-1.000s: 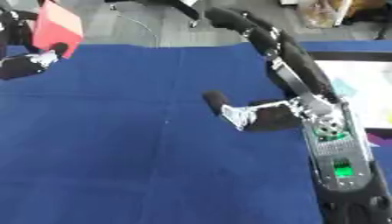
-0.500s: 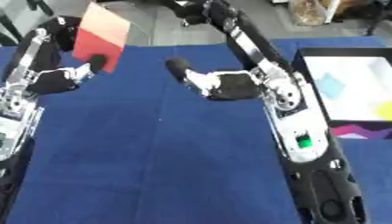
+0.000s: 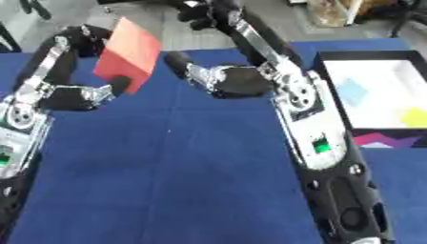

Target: Pick up the objects with one hand, pass them to the other hand, and then place them into the box on the other side of the table.

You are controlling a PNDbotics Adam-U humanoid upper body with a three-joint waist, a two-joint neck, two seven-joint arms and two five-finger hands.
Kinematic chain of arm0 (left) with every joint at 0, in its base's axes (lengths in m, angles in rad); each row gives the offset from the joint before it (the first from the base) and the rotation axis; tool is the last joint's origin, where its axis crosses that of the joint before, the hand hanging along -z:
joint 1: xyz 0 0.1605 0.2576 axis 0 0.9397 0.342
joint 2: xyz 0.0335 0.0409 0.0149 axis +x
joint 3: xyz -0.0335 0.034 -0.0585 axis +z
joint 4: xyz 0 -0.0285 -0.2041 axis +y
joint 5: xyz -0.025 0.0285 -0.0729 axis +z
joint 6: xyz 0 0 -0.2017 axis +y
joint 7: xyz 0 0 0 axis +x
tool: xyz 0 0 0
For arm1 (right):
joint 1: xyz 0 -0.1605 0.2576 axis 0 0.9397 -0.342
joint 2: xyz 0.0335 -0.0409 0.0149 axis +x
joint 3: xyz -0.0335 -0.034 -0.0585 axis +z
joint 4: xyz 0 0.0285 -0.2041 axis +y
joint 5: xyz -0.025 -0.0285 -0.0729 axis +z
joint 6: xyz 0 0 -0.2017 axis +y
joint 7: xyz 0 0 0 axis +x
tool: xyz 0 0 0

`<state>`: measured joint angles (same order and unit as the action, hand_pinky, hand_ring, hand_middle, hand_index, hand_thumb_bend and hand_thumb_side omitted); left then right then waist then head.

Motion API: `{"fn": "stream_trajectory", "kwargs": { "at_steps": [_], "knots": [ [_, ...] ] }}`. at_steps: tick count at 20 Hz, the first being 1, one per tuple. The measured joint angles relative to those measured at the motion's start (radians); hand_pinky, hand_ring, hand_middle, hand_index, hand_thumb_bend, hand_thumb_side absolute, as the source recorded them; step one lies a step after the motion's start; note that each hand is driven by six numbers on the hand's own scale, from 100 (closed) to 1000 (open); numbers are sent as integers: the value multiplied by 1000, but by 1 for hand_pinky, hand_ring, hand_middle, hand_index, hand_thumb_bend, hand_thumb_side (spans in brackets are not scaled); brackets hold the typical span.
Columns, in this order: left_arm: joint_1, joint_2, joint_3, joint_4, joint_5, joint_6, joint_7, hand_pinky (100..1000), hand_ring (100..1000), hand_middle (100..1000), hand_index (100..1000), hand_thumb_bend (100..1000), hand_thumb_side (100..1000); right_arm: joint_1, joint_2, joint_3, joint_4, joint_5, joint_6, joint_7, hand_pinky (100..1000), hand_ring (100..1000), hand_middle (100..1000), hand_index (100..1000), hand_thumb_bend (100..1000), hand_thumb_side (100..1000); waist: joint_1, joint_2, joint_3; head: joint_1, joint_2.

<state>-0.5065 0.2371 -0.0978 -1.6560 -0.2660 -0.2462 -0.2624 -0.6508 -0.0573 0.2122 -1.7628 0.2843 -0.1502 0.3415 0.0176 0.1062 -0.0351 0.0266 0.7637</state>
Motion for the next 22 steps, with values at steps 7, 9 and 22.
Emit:
{"fn": "stream_trajectory", "kwargs": {
  "at_steps": [7,9,22],
  "knots": [
    [-24,-2,-16,23,-49,-23,-2,451,369,326,446,440,347,3,-40,13,-2,4,22,52,811,837,895,971,417,578,-2,-4,-1,-4,0],
    [-32,-6,-20,29,-58,-27,-3,452,369,326,446,438,348,10,-61,15,-6,-1,27,77,809,837,894,971,421,582,-2,-4,-1,-3,0],
    [-66,-39,-37,76,-109,-48,-18,453,368,325,446,437,348,15,-84,25,7,12,36,182,804,834,891,971,420,600,-6,-5,-3,-2,0]
  ]
}}
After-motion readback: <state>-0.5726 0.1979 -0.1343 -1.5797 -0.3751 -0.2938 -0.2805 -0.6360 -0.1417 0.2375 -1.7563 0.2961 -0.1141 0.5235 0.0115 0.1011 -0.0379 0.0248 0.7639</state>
